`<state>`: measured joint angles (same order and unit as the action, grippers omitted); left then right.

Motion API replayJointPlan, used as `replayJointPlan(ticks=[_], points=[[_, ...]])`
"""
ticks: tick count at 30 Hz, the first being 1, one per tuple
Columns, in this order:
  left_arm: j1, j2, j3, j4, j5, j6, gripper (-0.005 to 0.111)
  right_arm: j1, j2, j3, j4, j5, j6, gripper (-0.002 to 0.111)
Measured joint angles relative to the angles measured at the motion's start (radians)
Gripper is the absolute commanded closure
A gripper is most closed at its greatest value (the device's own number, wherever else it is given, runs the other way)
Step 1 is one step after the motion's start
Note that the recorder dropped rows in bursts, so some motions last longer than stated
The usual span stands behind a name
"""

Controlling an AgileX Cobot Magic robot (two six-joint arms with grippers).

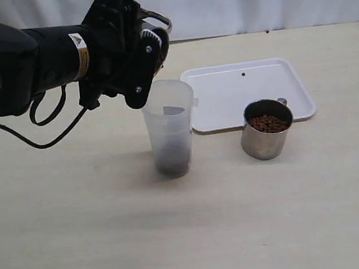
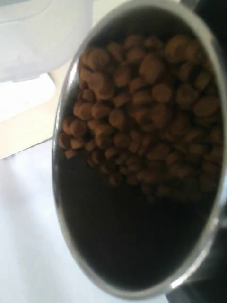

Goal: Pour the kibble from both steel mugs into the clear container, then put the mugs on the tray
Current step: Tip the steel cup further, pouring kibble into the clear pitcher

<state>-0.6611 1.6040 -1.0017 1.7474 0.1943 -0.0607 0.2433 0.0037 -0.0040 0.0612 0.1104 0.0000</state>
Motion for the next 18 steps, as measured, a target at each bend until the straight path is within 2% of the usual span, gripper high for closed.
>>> replayJointPlan(ticks=[18], points=[[0.000, 0.000, 0.000, 0.000, 0.000, 0.048, 0.107, 0.000, 0.000, 0.000, 0.000, 0.000, 0.000, 0.103]])
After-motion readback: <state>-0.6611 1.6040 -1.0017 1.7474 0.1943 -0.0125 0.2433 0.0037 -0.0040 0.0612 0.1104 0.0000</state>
